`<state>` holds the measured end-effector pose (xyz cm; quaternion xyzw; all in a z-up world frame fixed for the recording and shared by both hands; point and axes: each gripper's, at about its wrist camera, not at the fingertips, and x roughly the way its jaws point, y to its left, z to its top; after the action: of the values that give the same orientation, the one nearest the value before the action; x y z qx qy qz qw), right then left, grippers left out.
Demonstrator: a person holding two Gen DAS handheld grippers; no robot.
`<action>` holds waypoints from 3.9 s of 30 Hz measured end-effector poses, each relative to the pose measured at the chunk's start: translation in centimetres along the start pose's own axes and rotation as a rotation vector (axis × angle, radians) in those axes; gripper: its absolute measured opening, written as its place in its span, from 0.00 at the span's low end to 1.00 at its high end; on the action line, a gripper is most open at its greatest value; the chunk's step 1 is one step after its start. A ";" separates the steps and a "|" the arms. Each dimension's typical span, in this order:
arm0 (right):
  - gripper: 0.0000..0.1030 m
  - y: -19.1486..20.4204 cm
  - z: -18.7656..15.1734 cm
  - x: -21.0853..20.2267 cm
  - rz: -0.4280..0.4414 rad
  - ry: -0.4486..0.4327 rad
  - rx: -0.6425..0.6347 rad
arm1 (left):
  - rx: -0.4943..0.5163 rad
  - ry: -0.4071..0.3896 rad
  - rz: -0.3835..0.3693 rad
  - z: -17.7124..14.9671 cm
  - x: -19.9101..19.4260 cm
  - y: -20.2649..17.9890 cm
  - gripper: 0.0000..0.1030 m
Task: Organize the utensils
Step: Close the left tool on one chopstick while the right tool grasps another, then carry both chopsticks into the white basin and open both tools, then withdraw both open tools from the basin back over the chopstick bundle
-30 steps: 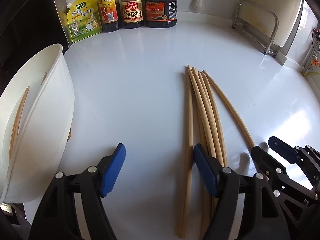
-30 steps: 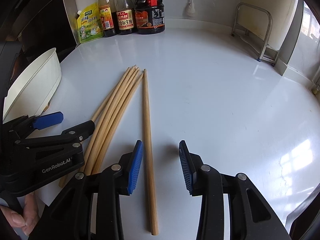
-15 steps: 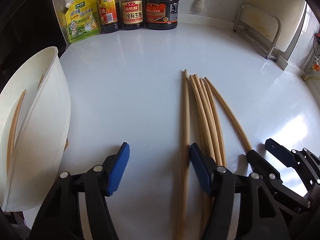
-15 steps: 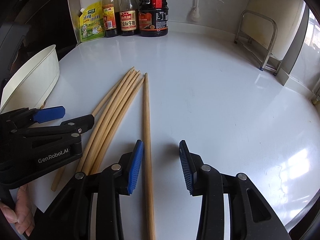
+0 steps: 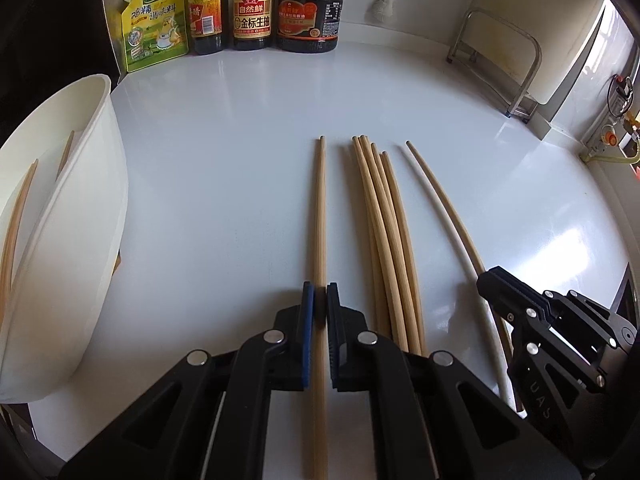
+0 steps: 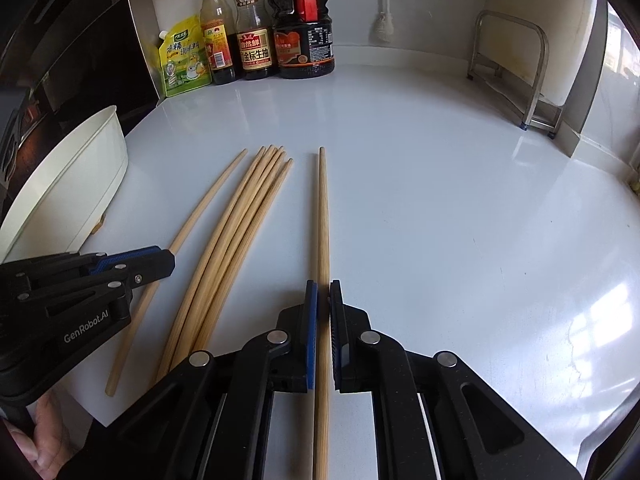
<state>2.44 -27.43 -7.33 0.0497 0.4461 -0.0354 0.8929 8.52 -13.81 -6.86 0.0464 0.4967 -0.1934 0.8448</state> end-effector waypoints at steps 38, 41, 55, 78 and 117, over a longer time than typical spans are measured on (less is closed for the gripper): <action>0.06 21.5 10.5 -3.4 0.378 -0.099 -0.141 | -0.228 -0.314 0.103 1.2 -16.2 18.6 0.07; 0.06 24.2 11.0 -1.8 0.392 -0.061 -0.160 | -0.250 -0.297 0.128 1.3 -15.5 21.0 0.07; 0.06 28.3 10.3 3.9 0.356 0.093 -0.187 | -0.328 -0.189 0.126 0.7 -10.2 26.2 0.07; 0.22 27.4 9.3 1.9 0.323 0.029 -0.177 | -0.391 -0.203 0.159 -1.1 -10.7 26.8 0.39; 0.37 12.1 4.5 -8.9 0.213 -0.167 -0.076 | -0.197 -0.290 0.089 -2.0 -15.2 14.0 0.53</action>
<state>1.99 -15.76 3.18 0.0596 0.3635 0.0726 0.9269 5.59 3.93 3.59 -0.0431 0.3837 -0.1111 0.9157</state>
